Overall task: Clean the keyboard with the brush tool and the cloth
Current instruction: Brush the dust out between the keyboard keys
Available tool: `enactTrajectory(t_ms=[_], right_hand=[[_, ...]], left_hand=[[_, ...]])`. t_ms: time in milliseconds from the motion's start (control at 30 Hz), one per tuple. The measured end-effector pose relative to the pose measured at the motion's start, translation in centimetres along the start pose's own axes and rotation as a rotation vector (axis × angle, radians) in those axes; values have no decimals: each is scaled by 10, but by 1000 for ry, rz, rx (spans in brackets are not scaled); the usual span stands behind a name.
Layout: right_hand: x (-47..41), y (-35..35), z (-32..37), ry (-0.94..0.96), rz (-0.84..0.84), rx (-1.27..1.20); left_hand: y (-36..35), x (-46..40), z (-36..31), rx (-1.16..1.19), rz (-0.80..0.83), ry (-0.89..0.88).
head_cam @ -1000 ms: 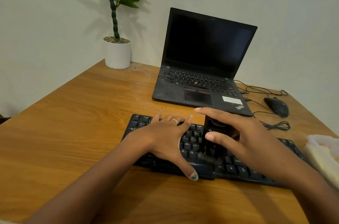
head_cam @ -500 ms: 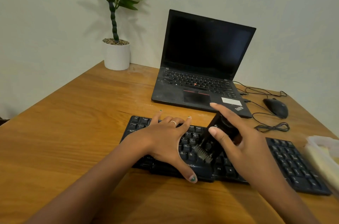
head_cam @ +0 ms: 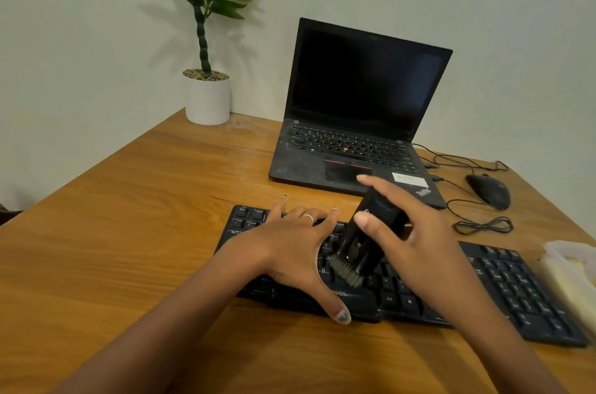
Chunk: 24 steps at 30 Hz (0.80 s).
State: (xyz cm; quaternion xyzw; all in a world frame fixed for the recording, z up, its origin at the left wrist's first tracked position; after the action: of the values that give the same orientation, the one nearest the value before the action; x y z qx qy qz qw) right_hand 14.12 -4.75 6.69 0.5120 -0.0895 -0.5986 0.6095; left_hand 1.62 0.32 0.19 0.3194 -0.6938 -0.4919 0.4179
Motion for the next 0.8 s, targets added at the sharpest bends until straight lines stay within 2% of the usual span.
enactTrajectory(t_ms=[67,167,267,333,433,567,733,800], right_hand=[[0,-2,3,-3,5,60],[0,3,2,53,-75,256],[3,1,-4,-5,-88,43],[2,-1,-2,-15,-66,78],[-1,3,-2,20,-99,255],[-1,-1,-2,-18,-56,35],[-5,1,-1,51,-137,285],[-4,3,-5,18,-160,136]], left_hand=[[1,0,0,1,-6,-3],[1,0,-1,-6,-23,-13],[1,0,-1,-4,-17,-11],[1,0,-1,1,-15,-10],[0,0,0,-2,-18,-9],[0,0,0,-6,-19,-10],[0,-1,0,-5,-20,-9],[0,-1,0,0,-18,-9]])
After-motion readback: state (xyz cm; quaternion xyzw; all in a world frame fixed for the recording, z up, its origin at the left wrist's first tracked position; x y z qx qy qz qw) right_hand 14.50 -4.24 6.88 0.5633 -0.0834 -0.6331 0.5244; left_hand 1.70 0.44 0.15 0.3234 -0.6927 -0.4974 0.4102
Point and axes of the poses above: each hand's wrist, its own x-axis away from the middle knuckle, its own y-axis out of the back of the hand, z = x × y, the point moved 6 cm from there along -x, towards the middle knuckle, and after that the axes turned 14 degrees about y, right-handed, at the moved point
